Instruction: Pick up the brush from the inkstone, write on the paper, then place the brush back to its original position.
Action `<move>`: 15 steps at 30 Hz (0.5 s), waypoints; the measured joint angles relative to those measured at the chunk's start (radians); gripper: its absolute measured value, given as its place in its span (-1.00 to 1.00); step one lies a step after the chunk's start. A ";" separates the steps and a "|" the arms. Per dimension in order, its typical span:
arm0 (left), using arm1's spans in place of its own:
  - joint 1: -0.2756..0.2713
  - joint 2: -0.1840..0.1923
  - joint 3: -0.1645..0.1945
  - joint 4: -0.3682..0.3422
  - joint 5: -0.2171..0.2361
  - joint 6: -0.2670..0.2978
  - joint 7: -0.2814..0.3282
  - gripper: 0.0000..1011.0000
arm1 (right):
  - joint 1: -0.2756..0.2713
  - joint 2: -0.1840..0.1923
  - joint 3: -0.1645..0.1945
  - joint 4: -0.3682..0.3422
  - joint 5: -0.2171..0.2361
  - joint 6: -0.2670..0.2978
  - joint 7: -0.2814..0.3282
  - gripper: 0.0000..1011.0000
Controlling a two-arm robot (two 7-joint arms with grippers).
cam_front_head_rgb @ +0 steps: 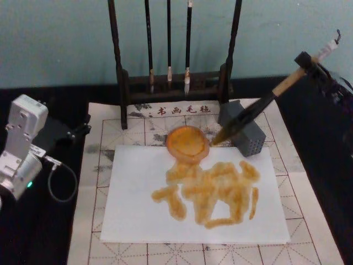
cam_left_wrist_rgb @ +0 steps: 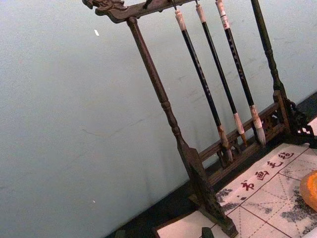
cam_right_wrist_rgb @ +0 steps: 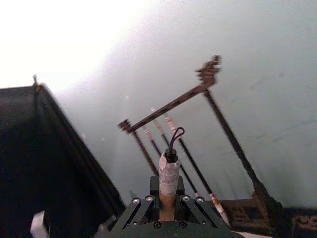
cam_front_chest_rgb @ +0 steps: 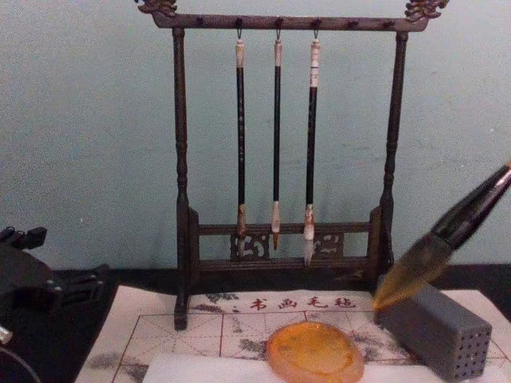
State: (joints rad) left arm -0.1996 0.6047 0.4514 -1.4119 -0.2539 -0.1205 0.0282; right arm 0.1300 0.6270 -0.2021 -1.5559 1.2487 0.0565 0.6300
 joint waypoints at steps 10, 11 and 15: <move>0.000 0.000 0.000 0.000 0.000 0.000 0.000 0.98 | 0.125 -0.093 -0.045 0.122 0.117 0.082 -0.110 -0.63; 0.000 0.000 0.000 0.000 0.000 0.000 0.000 0.98 | 0.141 -0.106 -0.051 0.141 0.135 0.094 -0.125 -0.63; 0.000 0.000 0.000 0.000 0.000 0.000 0.000 0.98 | 0.170 -0.128 -0.059 0.176 0.168 0.117 -0.161 -0.63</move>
State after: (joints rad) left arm -0.1995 0.6047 0.4513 -1.4120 -0.2539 -0.1205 0.0283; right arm 0.3004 0.4988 -0.2612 -1.3804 1.4169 0.1735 0.4691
